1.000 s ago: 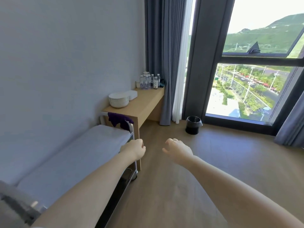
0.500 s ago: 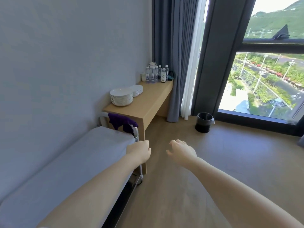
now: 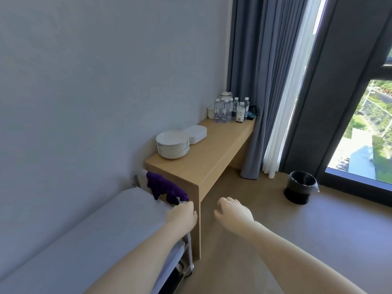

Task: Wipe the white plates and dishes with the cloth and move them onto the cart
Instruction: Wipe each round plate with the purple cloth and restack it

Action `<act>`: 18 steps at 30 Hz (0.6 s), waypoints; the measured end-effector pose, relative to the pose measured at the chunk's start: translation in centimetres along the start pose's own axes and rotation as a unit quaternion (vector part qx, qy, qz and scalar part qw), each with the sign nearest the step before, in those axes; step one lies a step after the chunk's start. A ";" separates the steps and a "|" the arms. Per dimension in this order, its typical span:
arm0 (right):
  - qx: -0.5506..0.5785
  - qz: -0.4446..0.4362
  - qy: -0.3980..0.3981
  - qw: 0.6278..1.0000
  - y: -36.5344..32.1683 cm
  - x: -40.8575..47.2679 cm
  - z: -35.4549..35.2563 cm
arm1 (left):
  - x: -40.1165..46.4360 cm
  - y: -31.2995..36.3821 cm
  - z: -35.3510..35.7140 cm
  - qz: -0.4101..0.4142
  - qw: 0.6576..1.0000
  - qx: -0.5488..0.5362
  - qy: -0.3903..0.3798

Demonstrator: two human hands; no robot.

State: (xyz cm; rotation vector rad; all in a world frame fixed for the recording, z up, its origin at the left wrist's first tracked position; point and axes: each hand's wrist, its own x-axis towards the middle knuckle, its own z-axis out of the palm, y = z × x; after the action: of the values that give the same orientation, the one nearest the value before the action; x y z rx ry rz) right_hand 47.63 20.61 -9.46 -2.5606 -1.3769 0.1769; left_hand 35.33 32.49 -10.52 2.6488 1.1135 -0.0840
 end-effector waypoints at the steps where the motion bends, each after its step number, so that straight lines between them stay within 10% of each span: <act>1: 0.006 -0.006 -0.005 1.000 -0.1 1.2 0.4 | 1.2 -0.4 0.2 -0.010 1.000 -0.009 -0.002; 18: 0.046 -0.052 -0.107 0.992 -5.6 23.0 6.7 | 19.5 -9.2 0.0 -0.107 0.992 -0.058 0.016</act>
State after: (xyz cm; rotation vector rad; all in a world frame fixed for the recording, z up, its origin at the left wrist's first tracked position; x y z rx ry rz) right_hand 54.35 43.76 -14.46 -2.4443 -1.5325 0.4974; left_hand 42.55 52.14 -15.58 2.4303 1.3670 -0.0161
